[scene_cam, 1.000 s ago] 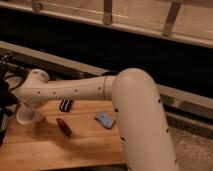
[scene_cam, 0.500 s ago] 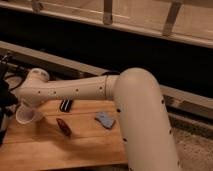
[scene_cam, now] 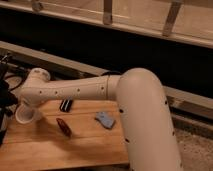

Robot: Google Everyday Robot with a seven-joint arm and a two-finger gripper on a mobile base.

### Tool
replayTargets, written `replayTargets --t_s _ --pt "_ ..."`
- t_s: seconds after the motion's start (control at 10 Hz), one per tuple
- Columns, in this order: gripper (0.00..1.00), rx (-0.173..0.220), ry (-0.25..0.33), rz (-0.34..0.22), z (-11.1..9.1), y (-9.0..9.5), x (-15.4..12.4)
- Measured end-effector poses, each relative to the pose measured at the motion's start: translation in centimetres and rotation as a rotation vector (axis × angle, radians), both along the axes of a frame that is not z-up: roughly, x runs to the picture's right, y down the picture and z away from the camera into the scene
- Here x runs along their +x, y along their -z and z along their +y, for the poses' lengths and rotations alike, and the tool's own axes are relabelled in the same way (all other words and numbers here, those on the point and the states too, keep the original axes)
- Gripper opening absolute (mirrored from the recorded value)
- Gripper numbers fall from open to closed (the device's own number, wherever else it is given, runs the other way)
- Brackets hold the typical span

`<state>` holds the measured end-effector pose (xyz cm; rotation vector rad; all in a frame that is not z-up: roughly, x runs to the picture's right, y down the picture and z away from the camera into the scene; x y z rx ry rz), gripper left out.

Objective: Pick up the ceramic cup

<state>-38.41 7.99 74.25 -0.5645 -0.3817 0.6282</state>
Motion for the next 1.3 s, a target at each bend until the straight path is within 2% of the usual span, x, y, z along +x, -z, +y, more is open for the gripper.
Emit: replayTargets --t_s 1.3 --pt "0.24 0.034 -0.022 -0.033 -0.9 1.6 1.7"
